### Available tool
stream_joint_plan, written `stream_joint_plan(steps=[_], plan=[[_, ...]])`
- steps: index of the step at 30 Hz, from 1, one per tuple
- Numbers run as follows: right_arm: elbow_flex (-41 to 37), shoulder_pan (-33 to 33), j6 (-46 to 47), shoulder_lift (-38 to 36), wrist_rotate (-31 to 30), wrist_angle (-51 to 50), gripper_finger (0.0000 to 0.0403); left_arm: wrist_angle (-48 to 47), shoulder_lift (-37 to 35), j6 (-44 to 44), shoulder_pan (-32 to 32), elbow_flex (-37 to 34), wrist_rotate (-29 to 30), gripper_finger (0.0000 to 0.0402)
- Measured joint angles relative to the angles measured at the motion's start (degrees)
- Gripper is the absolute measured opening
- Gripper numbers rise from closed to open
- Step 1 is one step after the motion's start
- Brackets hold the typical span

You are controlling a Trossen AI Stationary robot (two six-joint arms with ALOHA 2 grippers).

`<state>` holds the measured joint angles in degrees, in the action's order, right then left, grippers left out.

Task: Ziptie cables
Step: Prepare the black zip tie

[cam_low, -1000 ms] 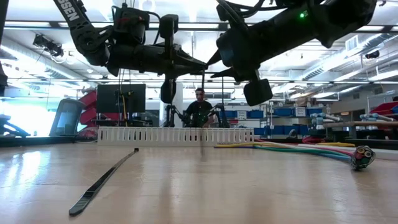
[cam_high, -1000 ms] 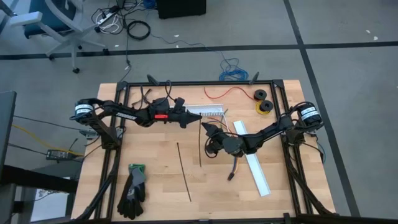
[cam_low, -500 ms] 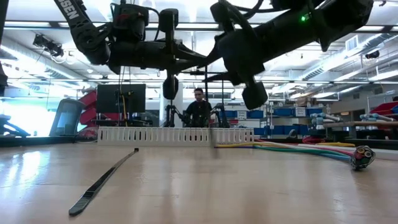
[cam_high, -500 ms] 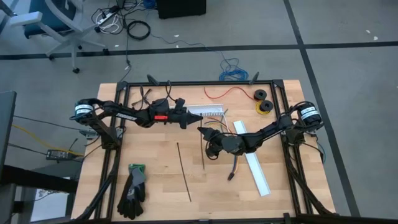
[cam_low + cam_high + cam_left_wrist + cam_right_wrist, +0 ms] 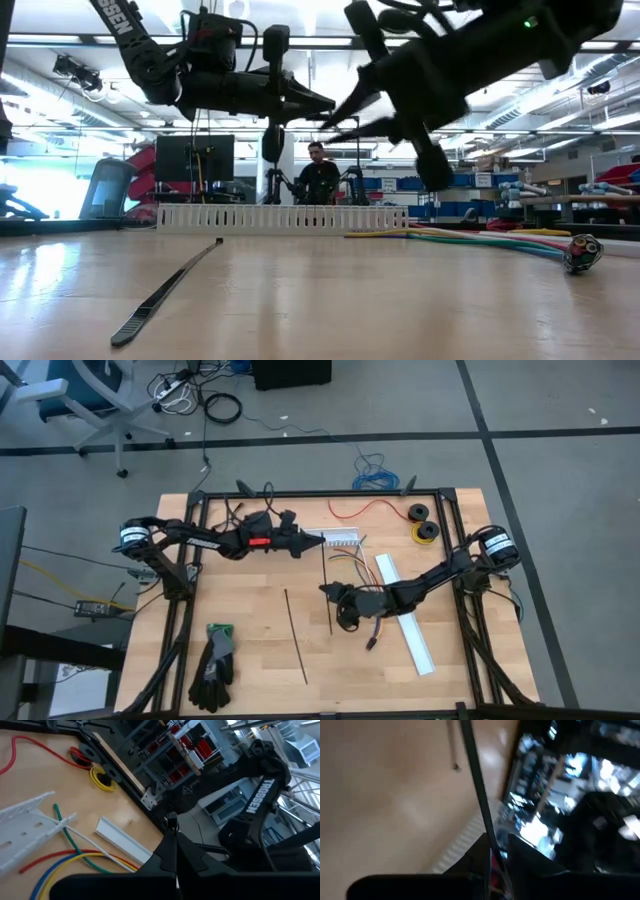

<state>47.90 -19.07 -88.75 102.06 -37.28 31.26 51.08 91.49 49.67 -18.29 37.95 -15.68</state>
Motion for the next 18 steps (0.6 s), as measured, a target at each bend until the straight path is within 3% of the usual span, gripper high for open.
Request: stream_joint_plan(steps=[6, 18], plan=[[-0.02, -1.21, 5.34, 0.00, 3.03, -6.46, 0.0038, 0.03, 0.01, -0.20, -0.10, 0.00, -0.07, 0.0000], [-0.02, -5.07, 11.61, 0.00, 2.52, -6.18, 0.0038, -1.20, 0.01, -1.40, -0.84, 0.00, -0.64, 0.0000]])
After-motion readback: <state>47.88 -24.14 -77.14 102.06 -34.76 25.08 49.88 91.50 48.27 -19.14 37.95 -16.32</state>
